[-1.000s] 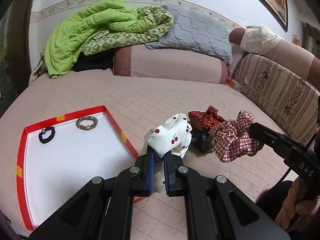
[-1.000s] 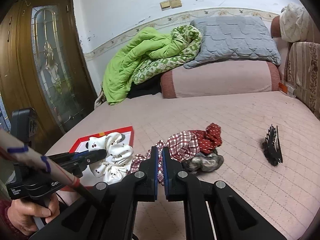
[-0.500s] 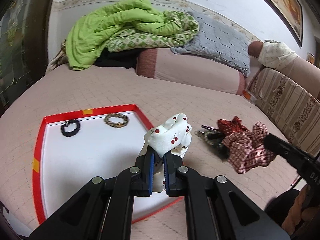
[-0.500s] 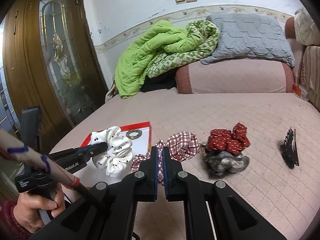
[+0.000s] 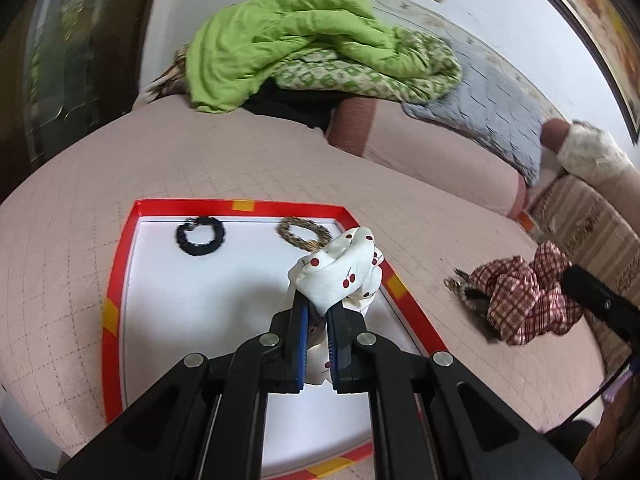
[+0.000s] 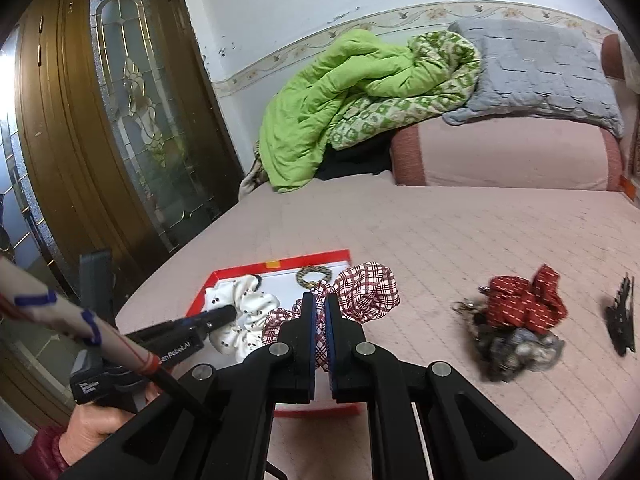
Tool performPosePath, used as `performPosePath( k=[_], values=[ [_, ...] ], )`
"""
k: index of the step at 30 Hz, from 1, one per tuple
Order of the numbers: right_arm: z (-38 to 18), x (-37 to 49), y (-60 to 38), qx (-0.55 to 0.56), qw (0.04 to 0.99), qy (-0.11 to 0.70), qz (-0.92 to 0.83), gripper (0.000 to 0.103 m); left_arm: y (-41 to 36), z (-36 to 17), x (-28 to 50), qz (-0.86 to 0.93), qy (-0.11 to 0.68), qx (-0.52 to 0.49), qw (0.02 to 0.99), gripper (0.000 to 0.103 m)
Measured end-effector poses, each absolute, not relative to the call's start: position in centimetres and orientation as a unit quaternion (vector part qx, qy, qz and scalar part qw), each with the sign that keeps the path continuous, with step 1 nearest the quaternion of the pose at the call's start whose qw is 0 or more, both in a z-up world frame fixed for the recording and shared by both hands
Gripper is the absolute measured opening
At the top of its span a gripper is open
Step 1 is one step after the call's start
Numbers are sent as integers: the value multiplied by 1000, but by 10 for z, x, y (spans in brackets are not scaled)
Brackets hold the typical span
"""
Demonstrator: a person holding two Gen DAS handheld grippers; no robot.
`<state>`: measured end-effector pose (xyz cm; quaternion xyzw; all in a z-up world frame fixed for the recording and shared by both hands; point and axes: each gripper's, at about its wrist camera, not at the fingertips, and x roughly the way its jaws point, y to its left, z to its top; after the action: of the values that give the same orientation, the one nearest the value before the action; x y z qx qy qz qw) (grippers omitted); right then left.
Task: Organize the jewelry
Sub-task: 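Lower both scrunchies into the box and open both grippers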
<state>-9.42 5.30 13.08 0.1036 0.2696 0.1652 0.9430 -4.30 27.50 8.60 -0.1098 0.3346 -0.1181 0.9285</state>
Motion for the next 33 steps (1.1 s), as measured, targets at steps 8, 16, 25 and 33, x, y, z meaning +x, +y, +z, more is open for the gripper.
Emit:
performPosePath(
  k=[8,16,25,33],
  values=[
    [134,-73,79,100,938,278,182,5,298,90,-36,-92,324,-152,929,8],
    [124,-15,99,141,929,263,218,5,312,81,-25,-56,335,-129,932,8],
    [88,32,124,141,910,283,268,5,336,63,9,-8,354,-175,919,8],
    [61,54,110,159,894,323,267,5,328,55,24,-16,370,-177,912,8]
  ],
)
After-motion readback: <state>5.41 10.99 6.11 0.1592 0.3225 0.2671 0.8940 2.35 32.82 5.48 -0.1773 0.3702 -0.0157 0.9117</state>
